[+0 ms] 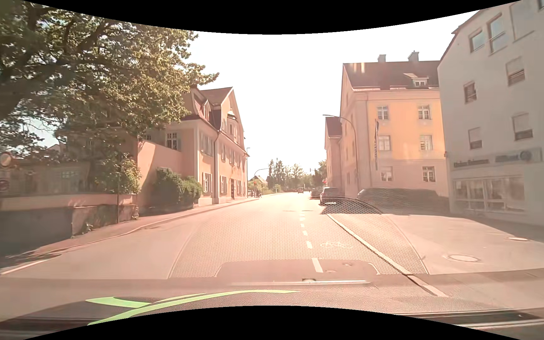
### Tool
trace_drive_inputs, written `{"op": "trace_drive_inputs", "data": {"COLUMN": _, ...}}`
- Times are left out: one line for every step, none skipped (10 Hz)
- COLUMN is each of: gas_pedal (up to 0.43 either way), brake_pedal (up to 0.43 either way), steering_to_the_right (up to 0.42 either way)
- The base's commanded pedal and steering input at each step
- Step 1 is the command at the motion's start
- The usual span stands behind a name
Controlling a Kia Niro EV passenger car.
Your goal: Follow the waypoints while adhering to traffic rules and regulations
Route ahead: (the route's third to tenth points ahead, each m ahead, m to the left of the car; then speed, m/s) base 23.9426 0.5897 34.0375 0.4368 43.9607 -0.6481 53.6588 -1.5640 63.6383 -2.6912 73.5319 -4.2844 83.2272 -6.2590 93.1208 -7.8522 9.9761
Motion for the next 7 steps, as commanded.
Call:
{"op": "trace_drive_inputs", "data": {"gas_pedal": 0.000, "brake_pedal": 0.000, "steering_to_the_right": 0.016}}
{"op": "trace_drive_inputs", "data": {"gas_pedal": 0.000, "brake_pedal": 0.000, "steering_to_the_right": 0.016}}
{"op": "trace_drive_inputs", "data": {"gas_pedal": 0.000, "brake_pedal": 0.000, "steering_to_the_right": 0.017}}
{"op": "trace_drive_inputs", "data": {"gas_pedal": 0.000, "brake_pedal": 0.000, "steering_to_the_right": 0.017}}
{"op": "trace_drive_inputs", "data": {"gas_pedal": 0.000, "brake_pedal": 0.000, "steering_to_the_right": 0.017}}
{"op": "trace_drive_inputs", "data": {"gas_pedal": 0.000, "brake_pedal": 0.000, "steering_to_the_right": 0.017}}
{"op": "trace_drive_inputs", "data": {"gas_pedal": 0.000, "brake_pedal": 0.000, "steering_to_the_right": 0.017}}
